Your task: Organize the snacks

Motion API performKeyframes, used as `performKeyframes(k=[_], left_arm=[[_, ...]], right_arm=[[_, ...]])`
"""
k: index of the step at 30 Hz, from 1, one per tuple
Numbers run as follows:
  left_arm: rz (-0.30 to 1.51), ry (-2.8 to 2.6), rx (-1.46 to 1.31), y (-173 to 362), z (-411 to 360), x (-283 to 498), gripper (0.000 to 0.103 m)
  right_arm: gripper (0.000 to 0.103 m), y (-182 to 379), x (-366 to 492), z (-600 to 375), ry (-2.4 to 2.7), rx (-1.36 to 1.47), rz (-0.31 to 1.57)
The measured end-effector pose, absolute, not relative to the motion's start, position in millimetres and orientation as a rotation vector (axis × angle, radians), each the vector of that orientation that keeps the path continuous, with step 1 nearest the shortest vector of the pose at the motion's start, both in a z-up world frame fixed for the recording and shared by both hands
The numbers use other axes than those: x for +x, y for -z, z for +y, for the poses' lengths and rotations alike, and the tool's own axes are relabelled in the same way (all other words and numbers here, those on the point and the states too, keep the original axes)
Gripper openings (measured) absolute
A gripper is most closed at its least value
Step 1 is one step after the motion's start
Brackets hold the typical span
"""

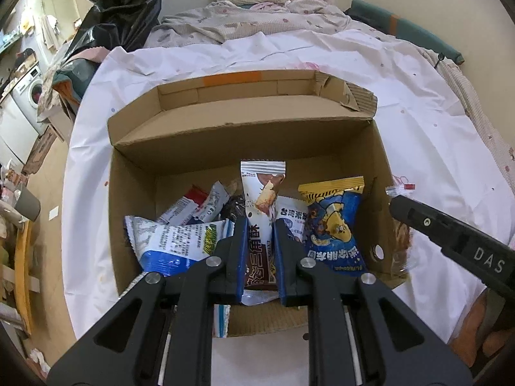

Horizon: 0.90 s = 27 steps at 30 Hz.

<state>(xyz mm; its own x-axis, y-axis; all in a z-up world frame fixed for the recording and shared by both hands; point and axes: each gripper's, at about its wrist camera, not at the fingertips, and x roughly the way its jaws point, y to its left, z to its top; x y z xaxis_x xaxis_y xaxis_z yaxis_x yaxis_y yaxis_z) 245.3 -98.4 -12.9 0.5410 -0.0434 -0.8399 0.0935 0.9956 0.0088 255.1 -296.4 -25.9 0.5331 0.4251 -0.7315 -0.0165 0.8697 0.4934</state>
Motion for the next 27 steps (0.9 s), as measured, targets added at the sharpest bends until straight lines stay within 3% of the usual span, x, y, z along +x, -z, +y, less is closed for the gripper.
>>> performKeyframes(k=[5,7,11,12,13,14,15,21,24,27], left_arm=[[1.018,0.08,0.042,17.6,-96.8,245.6,0.03],[1.009,0.077,0.035,17.1,-95.0,243.7,0.051],[0.992,0.065,0.031,13.3,-90.3,238.9,0.072],[0.987,0.068,0.02,11.5,-88.2,237.1,0.074],[0.976,0.069,0.007,8.2,-85.5,234.3,0.074],[0.968,0.068,0.002,5.9,-83.5,233.5,0.074],[0.957,0.067,-0.002,3.3,-81.5,231.6,0.076],[0.875,0.053,0.005,-14.4,-69.3,216.7,0.08],[0.856,0.04,-0.04,-21.8,-54.7,210.1,0.081],[0.819,0.013,-0.073,-31.0,-37.9,199.8,0.103]], right_arm=[[0.022,24.7,253.9,-299.1,-0.276,0.482,0.967],[0.022,22.7,253.1,-300.7,-0.286,0.506,0.957],[0.024,20.0,252.5,-298.0,-0.289,0.491,0.959],[0.027,19.5,252.6,-298.3,-0.291,0.492,0.957],[0.04,18.7,252.0,-298.5,-0.29,0.493,0.953],[0.066,17.8,251.5,-298.9,-0.289,0.494,0.949],[0.075,16.1,250.2,-299.6,-0.289,0.499,0.937],[0.077,-1.0,242.2,-294.8,-0.332,0.49,0.867],[0.085,-10.7,235.8,-292.0,-0.345,0.465,0.826],[0.096,-21.1,226.7,-290.7,-0.353,0.452,0.78]])
